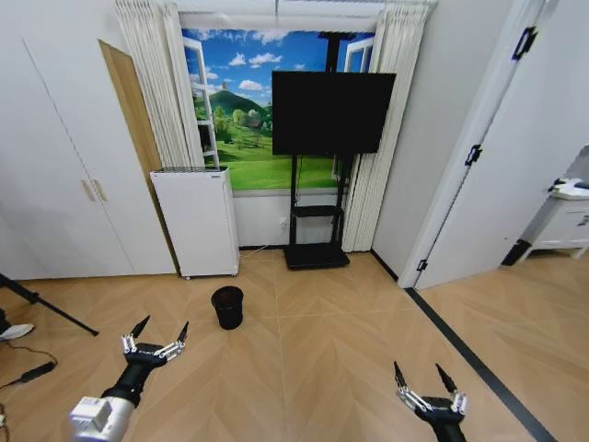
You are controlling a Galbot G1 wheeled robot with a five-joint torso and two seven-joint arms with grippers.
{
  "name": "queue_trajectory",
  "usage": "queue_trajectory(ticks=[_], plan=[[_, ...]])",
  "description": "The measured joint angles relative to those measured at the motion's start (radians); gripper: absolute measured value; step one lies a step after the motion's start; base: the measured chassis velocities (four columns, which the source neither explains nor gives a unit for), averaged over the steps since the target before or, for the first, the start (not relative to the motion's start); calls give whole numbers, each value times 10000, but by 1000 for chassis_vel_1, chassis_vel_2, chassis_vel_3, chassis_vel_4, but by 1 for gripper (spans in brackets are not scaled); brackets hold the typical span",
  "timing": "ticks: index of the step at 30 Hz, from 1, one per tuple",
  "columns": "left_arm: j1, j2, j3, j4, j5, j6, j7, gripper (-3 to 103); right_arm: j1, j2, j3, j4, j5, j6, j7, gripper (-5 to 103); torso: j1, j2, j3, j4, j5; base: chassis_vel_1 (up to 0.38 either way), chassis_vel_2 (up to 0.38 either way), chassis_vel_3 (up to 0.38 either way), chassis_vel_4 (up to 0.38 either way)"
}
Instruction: Pick up the trash bin and place the garbage on the floor into it.
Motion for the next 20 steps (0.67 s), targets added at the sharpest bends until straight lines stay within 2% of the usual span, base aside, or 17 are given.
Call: queue_trajectory(ticks=[20], plan=[[2,0,0,0,0,0,0,100,-2,0,0,0,0,0,0,100,-7,2,-3,-1,0,0,0,0,0]])
